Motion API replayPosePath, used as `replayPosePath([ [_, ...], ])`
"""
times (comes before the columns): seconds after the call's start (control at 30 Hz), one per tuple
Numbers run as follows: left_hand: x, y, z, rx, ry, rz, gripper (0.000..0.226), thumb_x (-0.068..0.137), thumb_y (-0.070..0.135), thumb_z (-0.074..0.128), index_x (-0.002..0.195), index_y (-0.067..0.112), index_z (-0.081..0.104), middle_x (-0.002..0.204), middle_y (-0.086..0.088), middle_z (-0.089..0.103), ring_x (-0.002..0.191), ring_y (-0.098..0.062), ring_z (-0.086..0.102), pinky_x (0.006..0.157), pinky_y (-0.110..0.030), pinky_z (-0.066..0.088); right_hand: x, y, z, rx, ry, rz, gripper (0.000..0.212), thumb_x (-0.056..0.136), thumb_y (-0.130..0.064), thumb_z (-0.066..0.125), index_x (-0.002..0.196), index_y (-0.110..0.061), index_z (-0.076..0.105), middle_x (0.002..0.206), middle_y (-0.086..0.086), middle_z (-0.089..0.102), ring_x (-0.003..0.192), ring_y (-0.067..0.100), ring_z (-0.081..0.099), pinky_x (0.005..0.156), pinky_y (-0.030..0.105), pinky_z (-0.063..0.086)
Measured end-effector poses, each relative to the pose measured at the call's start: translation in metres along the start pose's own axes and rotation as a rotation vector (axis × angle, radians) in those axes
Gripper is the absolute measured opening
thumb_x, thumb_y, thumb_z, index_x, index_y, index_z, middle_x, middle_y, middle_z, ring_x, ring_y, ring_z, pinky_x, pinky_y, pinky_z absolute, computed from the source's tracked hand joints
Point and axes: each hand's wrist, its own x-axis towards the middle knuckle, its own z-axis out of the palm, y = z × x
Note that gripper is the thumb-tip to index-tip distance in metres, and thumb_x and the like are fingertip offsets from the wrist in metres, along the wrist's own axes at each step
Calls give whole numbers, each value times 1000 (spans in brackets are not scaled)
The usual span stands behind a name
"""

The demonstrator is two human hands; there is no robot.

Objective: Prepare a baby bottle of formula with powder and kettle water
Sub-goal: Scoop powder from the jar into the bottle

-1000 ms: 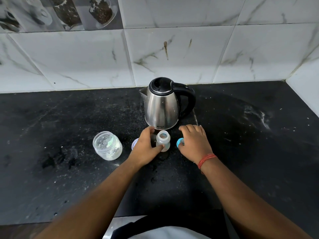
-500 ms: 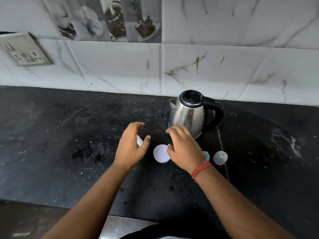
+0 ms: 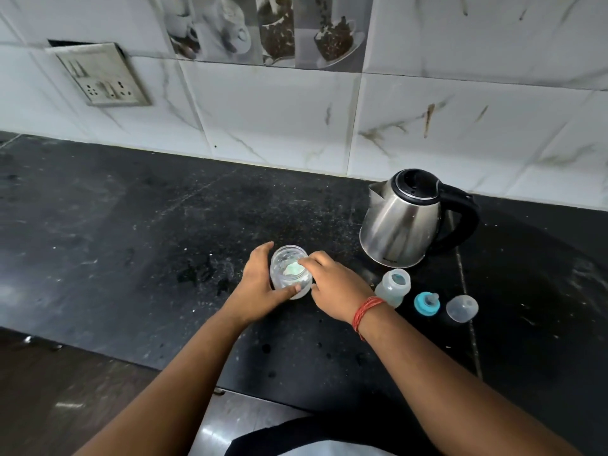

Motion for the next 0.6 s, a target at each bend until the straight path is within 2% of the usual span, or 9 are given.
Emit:
replayPosePath([
  [0.07,3,-3,1,-14,-50,-7,114,77,48,84,159,13,14,161,-4,24,148,-20,31,121,-46,34,1,-1,1,-5,3,6,58,94,-7,52,149,-20,41,152,-3,39,120,28,59,93,42,51],
  [0.2,11,-7,2,-43,-107,-21,120,69,62,80,159,17,15,158,-1,31,145,-18,37,120,-46,38,1,-2,0,-21,1,11,59,93,-6,51,149,-20,40,152,-4,38,117,27,60,90,42,52],
  [0.3,15,-6,7,-155,-126,-19,103,80,38,86,156,18,19,146,1,47,134,-14,50,113,-36,44,-2,-4,-1,10,79,8,60,91,-3,53,148,-21,43,146,-3,40,107,28,63,83,41,53],
  [0.37,17,-5,8,-187,-116,-7,88,82,27,87,147,30,28,138,4,53,127,-12,55,107,-30,46,-3,-4,-3,22,133,-3,58,90,0,52,144,-20,47,142,-4,42,101,28,63,80,42,54],
  [0.43,19,-4,10,-182,-102,39,75,76,34,86,128,48,35,134,5,54,123,-11,57,104,-32,49,-4,-4,-6,20,141,-38,56,89,2,52,141,-19,51,140,-5,43,100,28,64,81,42,53],
  [0.47,19,-5,11,-182,-98,57,71,73,39,85,124,50,37,133,5,54,122,-10,57,103,-32,50,-5,-3,-7,9,124,-62,55,89,3,51,139,-19,53,141,-6,43,101,29,64,81,42,53],
  [0.53,19,-6,15,-159,-83,83,72,72,41,87,126,44,40,130,8,52,119,-5,57,97,-28,52,-7,-2,-9,-58,50,-109,53,90,1,52,137,-22,56,147,-8,42,101,29,64,80,41,53],
  [0.6,17,-4,20,-105,-38,142,77,73,34,91,130,34,40,126,12,50,117,-3,55,92,-24,50,-9,-2,-10,-166,-61,-124,52,90,-3,53,135,-28,55,151,-7,41,99,31,63,74,41,52],
])
